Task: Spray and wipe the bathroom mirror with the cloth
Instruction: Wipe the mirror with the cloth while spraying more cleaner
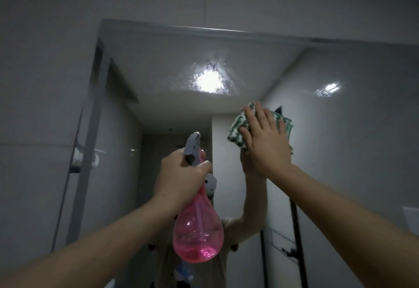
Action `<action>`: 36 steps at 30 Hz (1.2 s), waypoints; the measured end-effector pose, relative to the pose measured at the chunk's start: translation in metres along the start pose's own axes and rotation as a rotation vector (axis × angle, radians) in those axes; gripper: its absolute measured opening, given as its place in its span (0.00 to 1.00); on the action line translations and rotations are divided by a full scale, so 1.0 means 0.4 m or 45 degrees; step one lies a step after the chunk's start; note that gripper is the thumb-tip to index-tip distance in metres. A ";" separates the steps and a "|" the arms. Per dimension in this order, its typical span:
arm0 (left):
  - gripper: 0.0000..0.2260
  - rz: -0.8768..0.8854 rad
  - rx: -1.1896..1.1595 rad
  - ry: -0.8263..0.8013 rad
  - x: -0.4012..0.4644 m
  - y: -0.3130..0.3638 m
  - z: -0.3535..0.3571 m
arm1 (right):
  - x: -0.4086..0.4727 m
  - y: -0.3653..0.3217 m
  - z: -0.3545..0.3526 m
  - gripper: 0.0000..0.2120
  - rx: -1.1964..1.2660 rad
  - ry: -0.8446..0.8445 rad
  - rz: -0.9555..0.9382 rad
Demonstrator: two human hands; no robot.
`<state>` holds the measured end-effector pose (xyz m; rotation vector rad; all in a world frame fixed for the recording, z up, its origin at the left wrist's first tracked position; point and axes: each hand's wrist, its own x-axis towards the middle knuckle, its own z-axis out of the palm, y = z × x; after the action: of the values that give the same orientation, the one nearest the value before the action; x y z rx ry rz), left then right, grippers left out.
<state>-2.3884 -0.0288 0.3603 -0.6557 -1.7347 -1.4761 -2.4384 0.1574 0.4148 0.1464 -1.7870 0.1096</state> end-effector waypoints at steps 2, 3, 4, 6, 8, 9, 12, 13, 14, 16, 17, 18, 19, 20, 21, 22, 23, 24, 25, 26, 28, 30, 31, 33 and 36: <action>0.07 0.001 -0.022 0.029 0.021 0.008 -0.032 | 0.017 -0.046 0.007 0.26 0.011 0.025 0.074; 0.08 -0.004 -0.038 0.047 0.033 0.008 -0.052 | 0.029 -0.075 0.010 0.26 0.023 0.038 0.085; 0.08 0.002 -0.056 0.061 0.044 0.009 -0.075 | 0.044 -0.108 0.012 0.26 0.034 0.048 0.073; 0.07 0.030 -0.063 0.089 0.057 0.006 -0.131 | 0.077 -0.189 0.017 0.26 0.046 0.052 0.000; 0.05 0.039 -0.041 0.136 0.064 0.002 -0.196 | 0.109 -0.279 0.025 0.26 0.040 0.043 -0.092; 0.04 0.042 -0.025 0.155 0.066 -0.001 -0.232 | 0.121 -0.327 0.029 0.26 0.032 0.034 -0.141; 0.01 0.064 0.084 0.223 0.065 -0.014 -0.352 | 0.133 -0.470 0.051 0.26 0.006 0.012 -0.324; 0.02 0.072 0.102 0.269 0.060 -0.018 -0.394 | 0.128 -0.517 0.059 0.26 -0.005 0.005 -0.394; 0.04 0.088 0.147 0.337 0.054 -0.023 -0.436 | 0.121 -0.563 0.068 0.26 -0.014 -0.009 -0.452; 0.08 0.124 0.269 0.474 0.039 -0.029 -0.510 | 0.103 -0.642 0.086 0.26 -0.029 -0.058 -0.530; 0.08 0.122 0.285 0.514 0.031 -0.030 -0.541 | 0.096 -0.674 0.094 0.26 -0.037 -0.079 -0.560; 0.06 0.118 0.283 0.535 0.027 -0.033 -0.567 | 0.090 -0.702 0.098 0.26 -0.046 -0.093 -0.592; 0.03 0.116 0.284 0.548 0.024 -0.033 -0.585 | 0.087 -0.723 0.101 0.26 -0.056 -0.105 -0.630; 0.01 0.115 0.287 0.556 0.022 -0.033 -0.595 | 0.088 -0.736 0.103 0.26 -0.068 -0.116 -0.672; 0.01 0.117 0.293 0.556 0.023 -0.032 -0.600 | 0.090 -0.743 0.105 0.26 -0.080 -0.121 -0.712; 0.02 0.117 0.294 0.558 0.027 -0.032 -0.602 | 0.095 -0.745 0.106 0.26 -0.092 -0.119 -0.749; 0.04 0.127 0.282 0.561 0.032 -0.028 -0.600 | 0.100 -0.743 0.106 0.26 -0.100 -0.113 -0.776; 0.05 0.139 0.278 0.557 0.037 -0.020 -0.593 | 0.109 -0.736 0.104 0.26 -0.104 -0.110 -0.793; 0.05 0.149 0.288 0.545 0.040 -0.010 -0.584 | 0.119 -0.728 0.102 0.26 -0.096 -0.109 -0.802; 0.04 0.163 0.302 0.531 0.046 -0.001 -0.573 | 0.132 -0.719 0.097 0.26 -0.080 -0.107 -0.797; 0.01 0.186 0.335 0.500 0.061 0.014 -0.544 | 0.161 -0.693 0.083 0.26 -0.039 -0.099 -0.749; 0.03 0.208 0.366 0.485 0.071 0.033 -0.504 | 0.190 -0.651 0.068 0.26 -0.009 -0.082 -0.678; 0.03 0.205 0.366 0.469 0.076 0.041 -0.479 | 0.202 -0.622 0.060 0.25 0.004 -0.070 -0.637; 0.01 0.198 0.318 0.423 0.080 0.057 -0.427 | 0.221 -0.546 0.046 0.25 0.022 -0.041 -0.543; 0.07 0.199 0.205 0.362 0.080 0.072 -0.338 | 0.229 -0.395 0.020 0.26 0.032 0.000 -0.401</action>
<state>-2.3557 -0.1576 0.4101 -0.4604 -1.5273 -1.2416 -2.4409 -0.0035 0.5016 0.4430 -1.7411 -0.0943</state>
